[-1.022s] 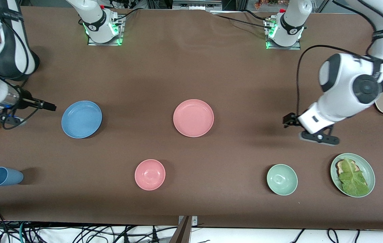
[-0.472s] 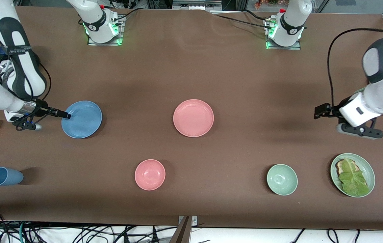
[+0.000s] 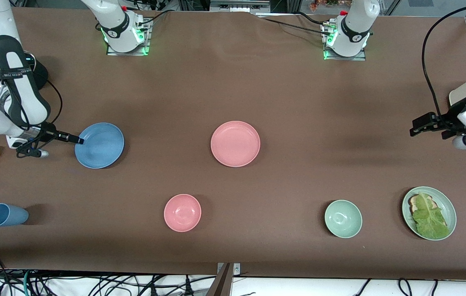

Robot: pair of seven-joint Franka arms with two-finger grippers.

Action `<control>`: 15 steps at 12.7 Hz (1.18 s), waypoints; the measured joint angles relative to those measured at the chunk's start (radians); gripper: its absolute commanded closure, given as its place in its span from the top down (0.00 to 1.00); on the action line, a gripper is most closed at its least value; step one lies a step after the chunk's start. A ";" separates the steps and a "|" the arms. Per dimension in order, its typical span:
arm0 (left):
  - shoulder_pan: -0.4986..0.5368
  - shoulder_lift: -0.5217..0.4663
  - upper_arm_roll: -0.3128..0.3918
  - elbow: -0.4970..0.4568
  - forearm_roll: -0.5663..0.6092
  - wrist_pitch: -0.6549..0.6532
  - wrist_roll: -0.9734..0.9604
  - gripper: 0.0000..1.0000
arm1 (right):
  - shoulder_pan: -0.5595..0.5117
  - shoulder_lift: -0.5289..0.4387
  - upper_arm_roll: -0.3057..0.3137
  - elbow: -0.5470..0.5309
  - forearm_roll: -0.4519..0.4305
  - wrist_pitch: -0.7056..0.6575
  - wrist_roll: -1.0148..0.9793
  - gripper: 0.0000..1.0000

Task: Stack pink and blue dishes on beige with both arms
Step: 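Close the right gripper on the blue plate rim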

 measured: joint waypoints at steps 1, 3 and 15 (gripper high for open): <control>0.000 -0.020 -0.001 0.002 0.000 -0.002 -0.005 1.00 | -0.003 0.006 0.000 0.002 0.016 0.000 -0.019 0.00; -0.002 -0.050 -0.005 0.003 0.000 -0.042 -0.006 1.00 | -0.004 0.013 0.002 0.011 0.039 -0.001 -0.025 0.00; -0.013 -0.057 -0.023 0.080 0.007 -0.203 -0.127 1.00 | 0.084 -0.063 0.041 0.289 0.050 -0.477 0.082 0.00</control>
